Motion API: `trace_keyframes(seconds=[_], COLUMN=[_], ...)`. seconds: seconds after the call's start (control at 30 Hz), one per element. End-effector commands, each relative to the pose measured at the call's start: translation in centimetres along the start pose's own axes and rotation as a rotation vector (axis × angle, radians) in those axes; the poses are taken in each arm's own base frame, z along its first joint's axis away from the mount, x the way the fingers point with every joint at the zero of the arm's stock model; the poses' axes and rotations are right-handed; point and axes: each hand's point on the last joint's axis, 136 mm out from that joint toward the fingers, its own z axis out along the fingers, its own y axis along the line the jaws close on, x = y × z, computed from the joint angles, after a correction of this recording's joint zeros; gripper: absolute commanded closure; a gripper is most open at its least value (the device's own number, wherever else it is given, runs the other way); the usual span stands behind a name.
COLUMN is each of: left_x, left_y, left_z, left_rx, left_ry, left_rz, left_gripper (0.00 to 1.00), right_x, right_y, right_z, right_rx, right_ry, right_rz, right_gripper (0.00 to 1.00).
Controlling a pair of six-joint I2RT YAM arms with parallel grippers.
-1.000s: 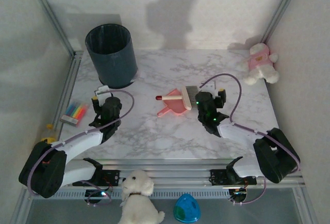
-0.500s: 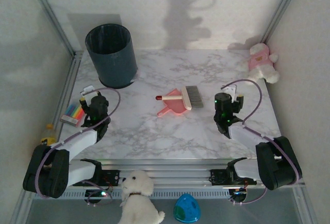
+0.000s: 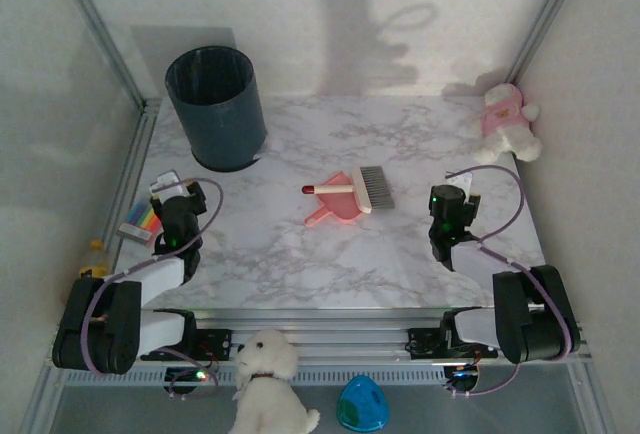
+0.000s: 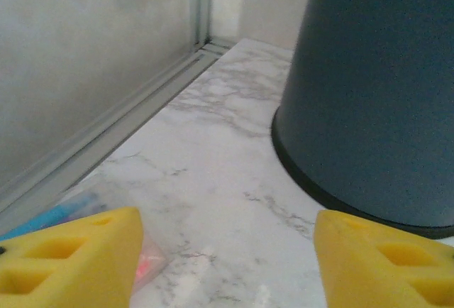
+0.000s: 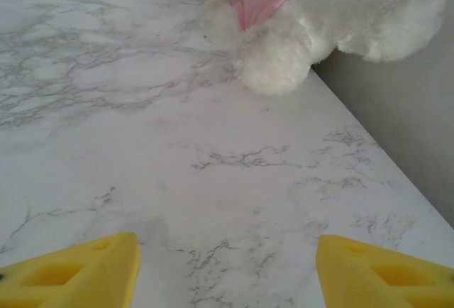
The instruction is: Sweep away the paper scraps from the table
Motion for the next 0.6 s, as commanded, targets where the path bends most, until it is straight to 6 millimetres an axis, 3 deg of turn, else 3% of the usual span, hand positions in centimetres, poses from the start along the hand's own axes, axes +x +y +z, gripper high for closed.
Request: trace_keyframes(seconds=[0.0,0.23,0.57], left_x=[-1.1,-0.7,-0.7], left_y=[-1.0,-2.3,-3.4], left_z=[-0.6,-1.1,-1.4], left_rx=[0.090,0.201,0.324], left_ry=[-0.079,-0.100,-0.117], left_rz=[-0.014,0.009,0.004], left_gripper=[0.30,0.23,0.23], right_x=[-0.2,-0.3,-0.8], right_y=[0.5,0.8,1.9], right_z=[0.2,0.5,0.5], right_rx=[-0.039,-0.063,-0.177], right_ry=[-0.027,-0.059,-0.112], right_rz=[0.050,0.051,0.071], right_gripper=[0.33,0.33,0.33])
